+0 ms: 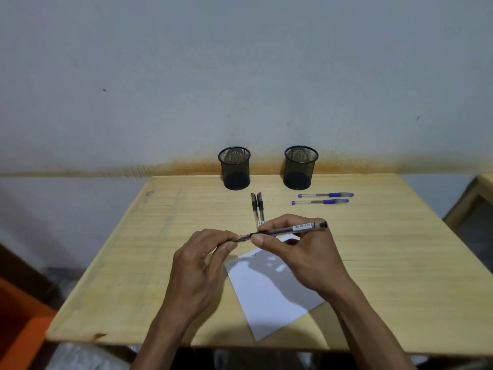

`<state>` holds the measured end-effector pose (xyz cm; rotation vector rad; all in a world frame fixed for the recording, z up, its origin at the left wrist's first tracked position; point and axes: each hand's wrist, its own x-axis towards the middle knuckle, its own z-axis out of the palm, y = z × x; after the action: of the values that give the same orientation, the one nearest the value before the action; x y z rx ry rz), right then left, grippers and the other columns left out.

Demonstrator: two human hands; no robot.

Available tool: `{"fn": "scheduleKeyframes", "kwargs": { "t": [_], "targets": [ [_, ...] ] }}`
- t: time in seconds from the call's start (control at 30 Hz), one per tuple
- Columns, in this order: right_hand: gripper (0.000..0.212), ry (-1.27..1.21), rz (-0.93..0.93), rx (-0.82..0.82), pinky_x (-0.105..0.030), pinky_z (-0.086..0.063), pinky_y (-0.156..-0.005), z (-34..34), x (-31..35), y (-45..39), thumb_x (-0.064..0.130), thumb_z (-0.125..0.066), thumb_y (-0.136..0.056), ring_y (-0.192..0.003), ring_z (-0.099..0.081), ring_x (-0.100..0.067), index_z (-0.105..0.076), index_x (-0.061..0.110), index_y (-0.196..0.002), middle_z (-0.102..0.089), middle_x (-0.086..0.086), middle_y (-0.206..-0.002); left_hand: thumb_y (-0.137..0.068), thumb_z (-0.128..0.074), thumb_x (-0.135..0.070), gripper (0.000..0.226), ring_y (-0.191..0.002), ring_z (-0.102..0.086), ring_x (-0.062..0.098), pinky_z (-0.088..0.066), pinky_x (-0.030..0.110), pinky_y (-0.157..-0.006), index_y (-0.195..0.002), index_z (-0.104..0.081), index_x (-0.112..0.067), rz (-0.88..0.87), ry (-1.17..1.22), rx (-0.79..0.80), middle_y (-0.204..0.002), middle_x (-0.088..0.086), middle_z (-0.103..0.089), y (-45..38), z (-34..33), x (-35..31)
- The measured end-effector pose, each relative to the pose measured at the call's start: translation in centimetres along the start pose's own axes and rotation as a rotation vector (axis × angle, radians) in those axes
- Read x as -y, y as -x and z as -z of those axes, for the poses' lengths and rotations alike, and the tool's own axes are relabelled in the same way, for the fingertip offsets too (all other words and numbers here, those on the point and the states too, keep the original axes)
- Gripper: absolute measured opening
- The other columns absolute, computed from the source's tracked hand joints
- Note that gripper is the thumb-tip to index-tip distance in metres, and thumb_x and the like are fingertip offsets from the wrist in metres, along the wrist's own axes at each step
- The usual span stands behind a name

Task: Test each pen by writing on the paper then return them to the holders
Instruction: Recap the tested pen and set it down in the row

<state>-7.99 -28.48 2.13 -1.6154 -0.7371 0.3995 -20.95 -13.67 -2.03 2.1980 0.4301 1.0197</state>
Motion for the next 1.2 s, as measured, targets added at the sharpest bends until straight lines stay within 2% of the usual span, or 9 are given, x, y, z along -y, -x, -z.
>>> {"fn": "scheduleKeyframes", "kwargs": {
  "t": [0.2, 0.43, 0.57, 0.63, 0.7, 0.8, 0.93, 1.07, 1.2],
  "targets": [
    [0.015, -0.102, 0.048, -0.010, -0.015, -0.052, -0.065, -1.3, 0.0, -0.4, 0.017, -0.088, -0.072, -0.074, -0.068, -0.003, -0.079, 0.012, -0.083, -0.078, 0.007, -0.076, -0.090, -0.063, -0.016, 0.014, -0.090, -0.067, 0.007, -0.046, 0.015, -0.078, -0.096, -0.075, -0.017, -0.061, 0.023, -0.011, -0.092, -0.011, -0.071, -0.8, 0.6, -1.0],
    [0.018, -0.161, 0.087, -0.015, -0.014, -0.049, -0.059, -1.4, 0.1, -0.5, 0.012, -0.088, -0.071, -0.069, -0.068, 0.000, -0.079, 0.007, -0.086, -0.076, 0.009, -0.073, -0.093, -0.059, -0.024, 0.020, -0.089, -0.067, 0.008, -0.048, 0.016, -0.077, -0.097, -0.075, -0.014, -0.164, 0.004, -0.034, -0.093, -0.009, -0.070, -1.7, 1.0, -1.4],
    [0.032, -0.120, 0.106, -0.010, -0.025, -0.057, -0.068, -0.3, -0.1, -0.4, 0.029, -0.089, -0.060, -0.080, -0.071, -0.010, -0.081, 0.021, -0.090, -0.077, 0.003, -0.083, -0.091, -0.064, -0.016, 0.013, -0.090, -0.067, 0.007, -0.050, 0.019, -0.077, -0.098, -0.075, -0.014, -0.195, -0.035, -0.025, -0.094, -0.011, -0.070, -1.5, 0.9, -0.9],
    [0.041, -0.148, 0.142, -0.091, -0.027, -0.057, -0.072, 0.7, -0.2, -0.5, 0.032, -0.090, -0.057, -0.085, -0.067, -0.009, -0.080, 0.029, -0.097, -0.075, 0.002, -0.090, -0.089, -0.065, -0.013, 0.013, -0.089, -0.067, 0.007, -0.050, 0.020, -0.077, -0.097, -0.075, -0.013, -0.193, -0.049, -0.029, -0.093, -0.011, -0.070, -1.5, 1.2, -0.5],
    [0.041, 0.085, 0.305, -0.201, -0.025, -0.052, -0.077, 1.7, -0.6, -0.8, 0.039, -0.089, -0.063, -0.092, -0.062, -0.012, -0.078, 0.033, -0.102, -0.070, 0.008, -0.097, -0.089, -0.064, -0.012, 0.013, -0.087, -0.066, 0.008, -0.050, 0.022, -0.076, -0.096, -0.075, -0.013, -0.198, -0.080, -0.015, -0.092, -0.012, -0.069, -1.6, 1.5, 0.0],
    [0.026, 0.522, 0.583, -0.189, -0.028, -0.046, -0.077, 1.7, -1.3, -1.7, 0.046, -0.078, -0.078, -0.089, -0.055, -0.018, -0.080, 0.030, -0.098, -0.068, 0.009, -0.091, -0.091, -0.063, -0.014, 0.012, -0.086, -0.065, 0.013, -0.050, 0.029, -0.074, -0.096, -0.074, -0.014, -0.221, -0.125, 0.029, -0.092, -0.012, -0.069, -2.0, 1.5, 0.3],
    [0.015, 0.842, 0.695, -0.171, -0.036, -0.042, -0.065, 0.9, -1.8, -2.1, 0.037, -0.074, -0.085, -0.079, -0.053, -0.022, -0.082, 0.027, -0.092, -0.068, 0.010, -0.081, -0.093, -0.062, -0.017, 0.012, -0.085, -0.063, 0.015, -0.049, 0.032, -0.073, -0.095, -0.073, -0.015, -0.226, -0.138, 0.045, -0.091, -0.011, -0.068, -2.6, 1.1, 0.2],
    [0.007, 0.975, 0.575, -0.107, -0.035, -0.040, -0.065, 0.3, -2.6, -2.2, 0.032, -0.080, -0.084, -0.077, -0.054, -0.022, -0.079, 0.027, -0.088, -0.064, 0.009, -0.078, -0.092, -0.065, -0.029, 0.021, -0.096, -0.063, 0.006, -0.049, 0.029, -0.080, -0.111, -0.072, -0.022, -0.093, -0.086, 0.074, -0.099, -0.017, -0.067, -2.8, 0.8, 0.9],
    [0.010, 0.798, 0.246, -0.160, -0.035, -0.040, -0.077, -0.4, -3.2, -3.5, 0.034, -0.071, -0.091, -0.086, -0.053, -0.016, -0.078, 0.027, -0.091, -0.065, 0.009, -0.080, -0.079, -0.067, -0.062, 0.075, -0.123, -0.045, 0.002, -0.040, 0.029, -0.099, -0.145, -0.043, -0.035, 0.204, -0.241, 0.209, -0.127, -0.024, -0.051, -1.7, 0.0, 2.7]
  ]
}}
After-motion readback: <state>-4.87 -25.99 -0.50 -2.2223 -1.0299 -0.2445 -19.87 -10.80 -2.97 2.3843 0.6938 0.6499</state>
